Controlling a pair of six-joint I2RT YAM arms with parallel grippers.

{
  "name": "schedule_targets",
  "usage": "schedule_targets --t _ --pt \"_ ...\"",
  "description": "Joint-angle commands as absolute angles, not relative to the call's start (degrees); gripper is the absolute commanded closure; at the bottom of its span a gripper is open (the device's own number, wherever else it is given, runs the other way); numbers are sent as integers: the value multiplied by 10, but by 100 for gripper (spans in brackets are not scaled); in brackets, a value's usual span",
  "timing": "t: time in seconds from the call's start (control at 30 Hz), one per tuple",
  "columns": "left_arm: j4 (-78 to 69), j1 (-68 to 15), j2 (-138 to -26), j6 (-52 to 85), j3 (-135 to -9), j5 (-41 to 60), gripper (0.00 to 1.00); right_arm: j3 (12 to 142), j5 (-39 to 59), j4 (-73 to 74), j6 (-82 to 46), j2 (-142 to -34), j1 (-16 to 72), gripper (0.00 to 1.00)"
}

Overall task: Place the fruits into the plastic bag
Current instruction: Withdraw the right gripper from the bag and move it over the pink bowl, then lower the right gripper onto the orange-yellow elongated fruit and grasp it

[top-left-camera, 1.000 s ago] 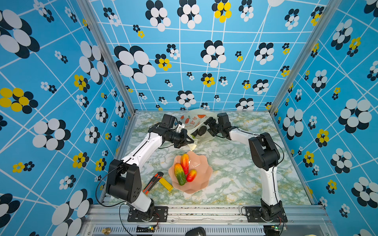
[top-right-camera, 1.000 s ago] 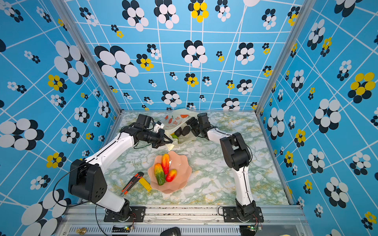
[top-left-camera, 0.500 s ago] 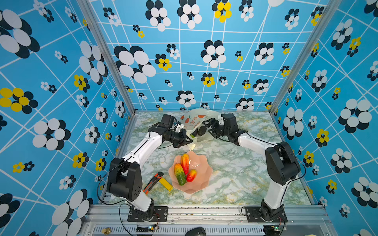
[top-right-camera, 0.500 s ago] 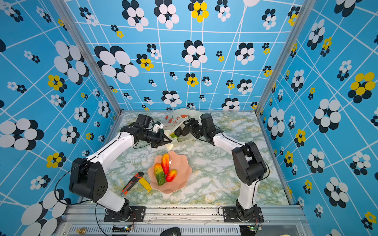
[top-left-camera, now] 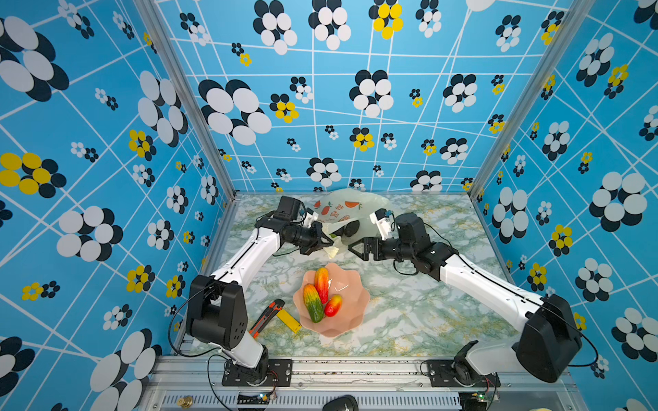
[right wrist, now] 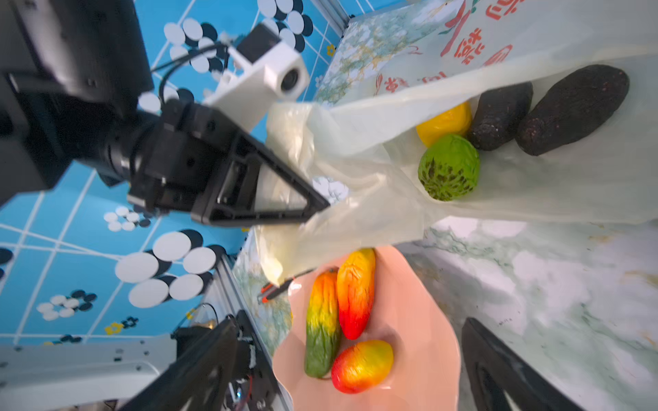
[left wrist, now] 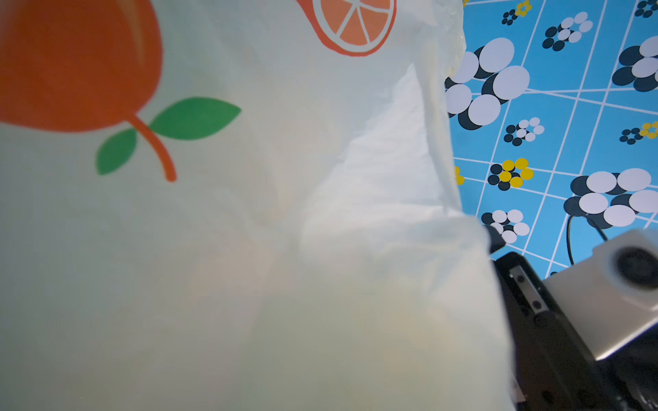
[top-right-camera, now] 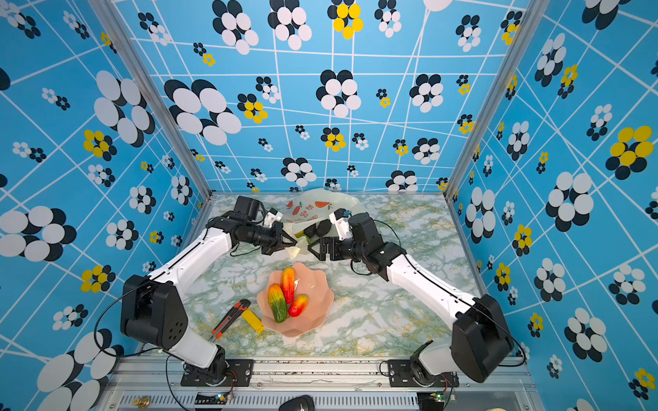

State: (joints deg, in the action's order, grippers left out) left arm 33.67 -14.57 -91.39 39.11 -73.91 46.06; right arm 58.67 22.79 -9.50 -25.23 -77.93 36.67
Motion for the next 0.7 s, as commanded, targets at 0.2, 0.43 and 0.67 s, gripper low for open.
schedule_targets --t 0.2,0.43,0.67 --pt "351 -135 -896 377 -737 465 100 493 143 -179 -108 -730 469 1" --pt "346 -129 -887 380 -730 465 100 499 132 -89 -214 -817 519 8" --pt "335 -123 -875 389 -715 465 100 540 146 36 -328 -920 520 14"
